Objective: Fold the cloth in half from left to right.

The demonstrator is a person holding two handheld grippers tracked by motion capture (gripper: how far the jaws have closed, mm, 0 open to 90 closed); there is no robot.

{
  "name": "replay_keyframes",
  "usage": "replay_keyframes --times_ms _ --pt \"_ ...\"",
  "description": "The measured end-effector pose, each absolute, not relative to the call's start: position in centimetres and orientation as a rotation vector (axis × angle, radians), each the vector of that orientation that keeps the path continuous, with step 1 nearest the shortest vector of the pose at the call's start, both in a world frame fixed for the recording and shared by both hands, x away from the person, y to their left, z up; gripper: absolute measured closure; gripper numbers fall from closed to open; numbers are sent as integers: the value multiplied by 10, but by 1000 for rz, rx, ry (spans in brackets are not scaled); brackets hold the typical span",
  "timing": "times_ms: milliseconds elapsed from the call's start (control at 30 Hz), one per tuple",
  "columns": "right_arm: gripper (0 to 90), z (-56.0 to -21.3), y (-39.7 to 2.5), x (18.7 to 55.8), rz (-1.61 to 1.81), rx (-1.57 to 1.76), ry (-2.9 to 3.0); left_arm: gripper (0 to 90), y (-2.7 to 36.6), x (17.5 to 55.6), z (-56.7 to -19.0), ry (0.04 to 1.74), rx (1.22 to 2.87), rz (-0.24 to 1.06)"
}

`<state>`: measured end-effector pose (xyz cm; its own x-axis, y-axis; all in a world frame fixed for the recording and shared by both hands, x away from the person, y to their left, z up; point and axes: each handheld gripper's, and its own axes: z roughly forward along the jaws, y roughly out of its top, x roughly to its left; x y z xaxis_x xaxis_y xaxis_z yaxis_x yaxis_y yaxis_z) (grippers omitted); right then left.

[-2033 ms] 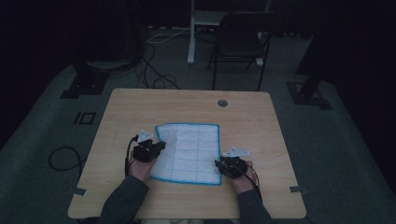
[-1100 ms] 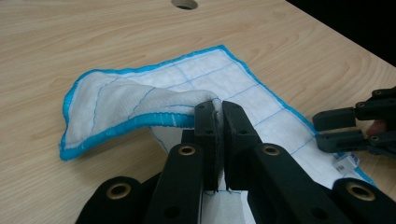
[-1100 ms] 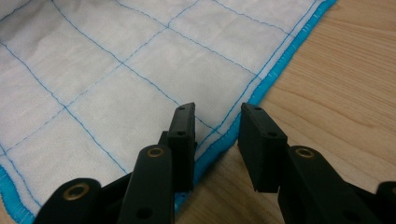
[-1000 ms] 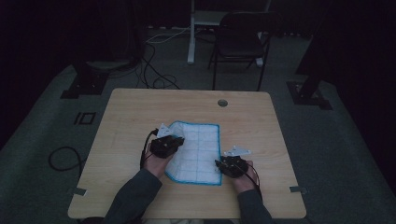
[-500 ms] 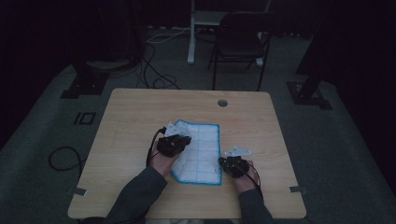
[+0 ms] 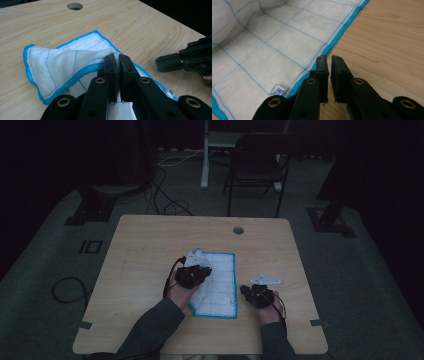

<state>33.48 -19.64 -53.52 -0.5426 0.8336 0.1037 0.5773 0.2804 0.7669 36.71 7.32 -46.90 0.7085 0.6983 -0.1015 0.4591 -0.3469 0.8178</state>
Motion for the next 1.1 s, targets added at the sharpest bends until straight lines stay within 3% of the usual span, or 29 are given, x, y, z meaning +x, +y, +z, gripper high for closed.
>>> replay_keyframes --times_ms 967,1100 --pt "832 -540 -196 338 1110 1312 2241 864 21 379 -493 817 2148 272" --pt "823 -540 -196 338 1111 1312 2241 802 22 379 -496 814 2157 235"
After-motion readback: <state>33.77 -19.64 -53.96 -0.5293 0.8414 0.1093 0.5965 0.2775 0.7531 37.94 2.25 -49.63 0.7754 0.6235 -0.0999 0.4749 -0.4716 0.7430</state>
